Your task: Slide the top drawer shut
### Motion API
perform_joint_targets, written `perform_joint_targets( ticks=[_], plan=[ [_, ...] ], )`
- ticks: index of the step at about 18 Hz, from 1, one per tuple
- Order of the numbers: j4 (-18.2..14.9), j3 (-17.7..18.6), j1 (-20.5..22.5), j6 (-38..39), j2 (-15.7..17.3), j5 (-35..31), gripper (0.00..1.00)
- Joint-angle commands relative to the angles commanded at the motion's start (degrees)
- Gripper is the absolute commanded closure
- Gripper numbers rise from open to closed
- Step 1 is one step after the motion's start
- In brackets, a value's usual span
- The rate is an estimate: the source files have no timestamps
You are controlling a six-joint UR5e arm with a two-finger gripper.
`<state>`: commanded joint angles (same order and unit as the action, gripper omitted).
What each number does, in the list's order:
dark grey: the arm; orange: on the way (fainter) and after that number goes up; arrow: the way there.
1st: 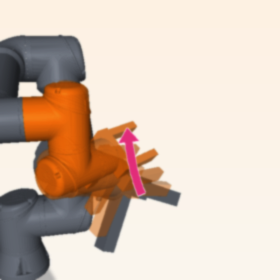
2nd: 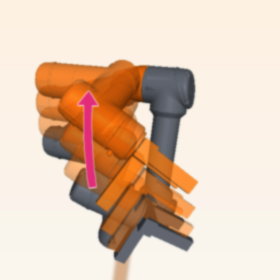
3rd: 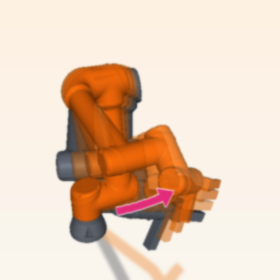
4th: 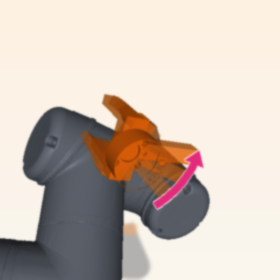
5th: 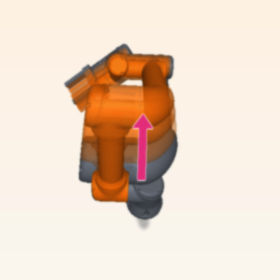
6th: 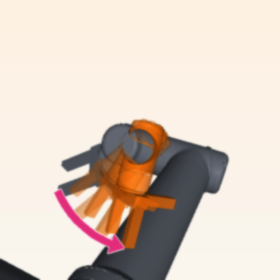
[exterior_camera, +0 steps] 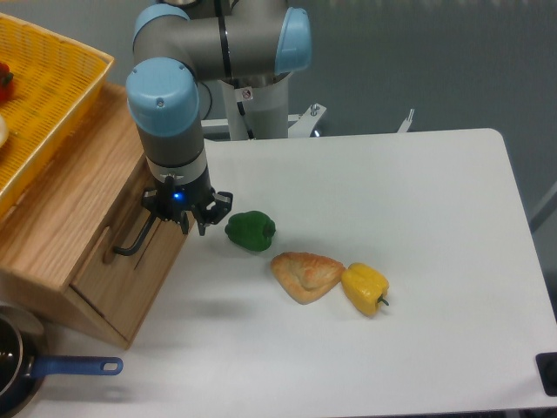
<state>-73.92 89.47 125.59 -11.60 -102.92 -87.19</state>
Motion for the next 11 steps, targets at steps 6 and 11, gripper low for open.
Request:
perform_joint_targets(
  ticks=[6,11],
  plan=[
    [0.09,-1.49,4.91,-1.23,-0.35,-2.2,0.66],
    [0.17,-1.85,12.73,-9.22,-0.18,-2.02,0.5]
  ],
)
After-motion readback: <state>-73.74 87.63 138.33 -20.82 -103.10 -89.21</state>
